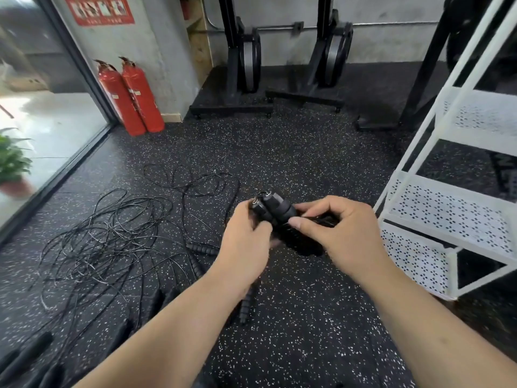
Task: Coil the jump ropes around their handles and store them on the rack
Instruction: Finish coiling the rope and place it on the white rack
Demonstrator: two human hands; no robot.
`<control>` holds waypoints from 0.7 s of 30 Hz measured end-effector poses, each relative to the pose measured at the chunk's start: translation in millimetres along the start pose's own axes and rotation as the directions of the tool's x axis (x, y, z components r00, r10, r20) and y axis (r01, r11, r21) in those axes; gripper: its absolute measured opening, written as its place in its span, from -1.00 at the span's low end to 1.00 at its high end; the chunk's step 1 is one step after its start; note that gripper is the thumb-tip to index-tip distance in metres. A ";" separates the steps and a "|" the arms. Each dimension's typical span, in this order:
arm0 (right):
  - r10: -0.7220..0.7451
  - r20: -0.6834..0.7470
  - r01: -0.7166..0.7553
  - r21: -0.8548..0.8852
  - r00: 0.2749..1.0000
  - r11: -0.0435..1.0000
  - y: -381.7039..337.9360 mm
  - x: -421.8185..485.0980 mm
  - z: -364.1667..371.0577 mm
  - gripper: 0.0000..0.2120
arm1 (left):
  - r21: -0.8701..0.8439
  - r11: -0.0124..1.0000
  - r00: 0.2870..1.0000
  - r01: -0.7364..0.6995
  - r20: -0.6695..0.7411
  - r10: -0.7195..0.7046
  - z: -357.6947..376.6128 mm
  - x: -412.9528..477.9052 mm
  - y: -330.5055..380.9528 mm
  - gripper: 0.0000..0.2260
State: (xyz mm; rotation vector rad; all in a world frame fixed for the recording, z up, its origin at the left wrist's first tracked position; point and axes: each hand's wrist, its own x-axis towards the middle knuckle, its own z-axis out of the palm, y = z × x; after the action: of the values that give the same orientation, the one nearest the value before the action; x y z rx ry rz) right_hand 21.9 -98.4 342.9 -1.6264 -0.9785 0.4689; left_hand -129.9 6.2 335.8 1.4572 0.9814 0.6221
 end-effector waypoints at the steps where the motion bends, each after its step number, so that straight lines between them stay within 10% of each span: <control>1: -0.010 -0.028 0.010 0.006 1.000 1.000 -1.4 0.8 3.1 -0.85 | -0.154 0.986 0.998 0.062 0.011 -0.061 4.1 -5.0 3.2 -0.70; 11: -0.177 -0.088 0.169 -0.089 0.980 0.982 -16.9 -11.0 36.8 -0.85 | -0.445 0.890 0.988 0.099 0.152 -0.034 10.2 -4.2 -14.8 -0.37; 16: 0.098 -0.008 -0.095 0.192 0.995 0.977 -27.6 1.1 29.4 -0.89 | -0.400 0.915 0.995 0.061 0.097 -0.024 2.4 13.3 -6.8 -0.70; 21: 0.272 0.081 -0.277 0.473 0.959 0.836 -29.4 4.0 44.1 -0.89 | -0.487 0.855 0.980 0.175 0.173 -0.102 0.3 18.3 -11.2 -0.33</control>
State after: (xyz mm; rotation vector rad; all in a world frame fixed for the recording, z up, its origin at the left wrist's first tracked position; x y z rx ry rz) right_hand -18.7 -67.6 358.2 -1.3057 -0.5674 0.8481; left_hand -122.8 20.8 321.8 0.9424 0.7329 0.6026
